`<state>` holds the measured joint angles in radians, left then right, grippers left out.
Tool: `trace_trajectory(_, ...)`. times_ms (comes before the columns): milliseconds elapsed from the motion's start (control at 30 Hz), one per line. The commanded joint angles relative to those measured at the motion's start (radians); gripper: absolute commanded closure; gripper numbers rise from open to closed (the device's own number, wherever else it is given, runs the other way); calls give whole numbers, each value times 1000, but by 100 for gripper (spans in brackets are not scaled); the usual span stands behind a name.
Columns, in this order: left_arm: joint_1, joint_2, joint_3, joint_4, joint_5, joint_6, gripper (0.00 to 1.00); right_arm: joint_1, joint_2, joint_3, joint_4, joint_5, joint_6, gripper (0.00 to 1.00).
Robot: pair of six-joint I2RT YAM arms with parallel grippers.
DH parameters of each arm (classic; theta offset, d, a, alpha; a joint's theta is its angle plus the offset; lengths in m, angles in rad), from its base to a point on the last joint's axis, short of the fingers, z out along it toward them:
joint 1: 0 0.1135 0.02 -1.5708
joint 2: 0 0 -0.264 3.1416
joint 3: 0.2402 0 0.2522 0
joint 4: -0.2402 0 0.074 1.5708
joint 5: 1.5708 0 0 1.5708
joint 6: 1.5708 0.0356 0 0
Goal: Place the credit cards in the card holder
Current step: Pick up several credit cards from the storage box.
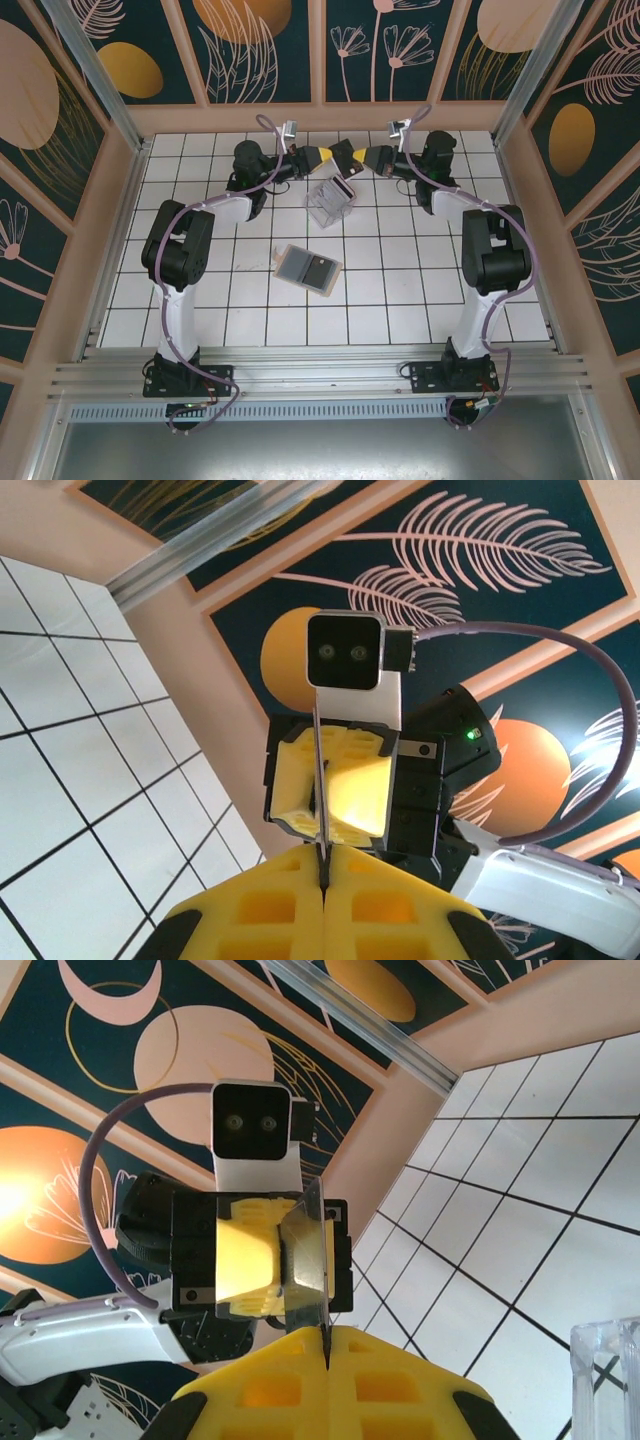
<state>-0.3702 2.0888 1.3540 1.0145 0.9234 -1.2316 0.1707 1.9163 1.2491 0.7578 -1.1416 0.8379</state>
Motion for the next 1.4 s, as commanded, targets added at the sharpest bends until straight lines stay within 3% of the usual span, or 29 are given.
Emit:
trace_trajectory(0,-7,14,22,-38,-15,56,100,44,25,50,-97,-3,-87,98)
trace_trajectory(167,-7,31,25,-111,-32,78,100,48,45,56,-109,-4,-92,95)
trace_trajectory(1000,-7,88,22,-131,-35,43,100,57,107,56,-192,30,-143,78)
trace_trajectory(1367,-5,79,17,-133,-25,42,100,43,96,39,-201,46,-157,82)
